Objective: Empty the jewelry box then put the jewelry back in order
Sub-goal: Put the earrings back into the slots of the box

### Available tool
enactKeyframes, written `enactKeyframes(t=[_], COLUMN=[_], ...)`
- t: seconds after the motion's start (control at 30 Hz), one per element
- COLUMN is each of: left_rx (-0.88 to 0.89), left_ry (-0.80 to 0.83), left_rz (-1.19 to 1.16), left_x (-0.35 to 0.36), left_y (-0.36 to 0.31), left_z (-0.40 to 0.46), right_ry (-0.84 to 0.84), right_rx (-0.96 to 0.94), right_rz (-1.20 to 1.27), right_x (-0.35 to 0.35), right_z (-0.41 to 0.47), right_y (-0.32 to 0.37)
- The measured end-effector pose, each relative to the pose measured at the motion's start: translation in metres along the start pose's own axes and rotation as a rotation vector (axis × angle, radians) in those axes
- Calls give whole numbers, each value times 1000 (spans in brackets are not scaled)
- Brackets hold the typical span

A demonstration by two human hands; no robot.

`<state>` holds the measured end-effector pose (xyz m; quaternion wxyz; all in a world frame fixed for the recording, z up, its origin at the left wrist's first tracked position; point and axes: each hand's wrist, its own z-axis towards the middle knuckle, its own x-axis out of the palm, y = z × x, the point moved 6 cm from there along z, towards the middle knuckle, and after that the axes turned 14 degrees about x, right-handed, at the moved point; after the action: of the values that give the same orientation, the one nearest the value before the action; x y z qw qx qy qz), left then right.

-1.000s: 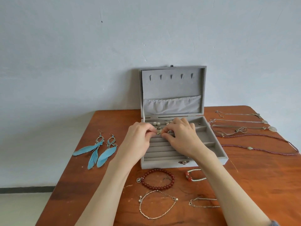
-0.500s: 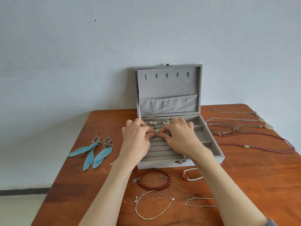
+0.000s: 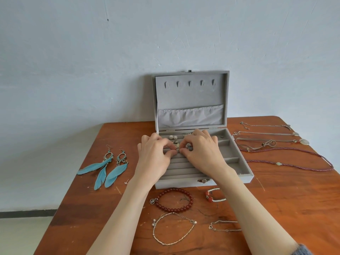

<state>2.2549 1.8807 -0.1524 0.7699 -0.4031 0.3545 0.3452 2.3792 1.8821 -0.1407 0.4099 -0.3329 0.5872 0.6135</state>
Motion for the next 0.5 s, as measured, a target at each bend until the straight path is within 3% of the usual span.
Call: enactKeyframes(t=[0.2,0.5], left_rx=[163,254], left_ry=[-36,2], left_rz=[96,121], left_x=[-8,-11], left_y=[0,-4], left_z=[-6,-8], right_ry=[20,86], right_rx=[-43,-65], right_rz=[-51,-149], right_x=[-4,-5], right_z=[-5,-11], right_y=[3,4])
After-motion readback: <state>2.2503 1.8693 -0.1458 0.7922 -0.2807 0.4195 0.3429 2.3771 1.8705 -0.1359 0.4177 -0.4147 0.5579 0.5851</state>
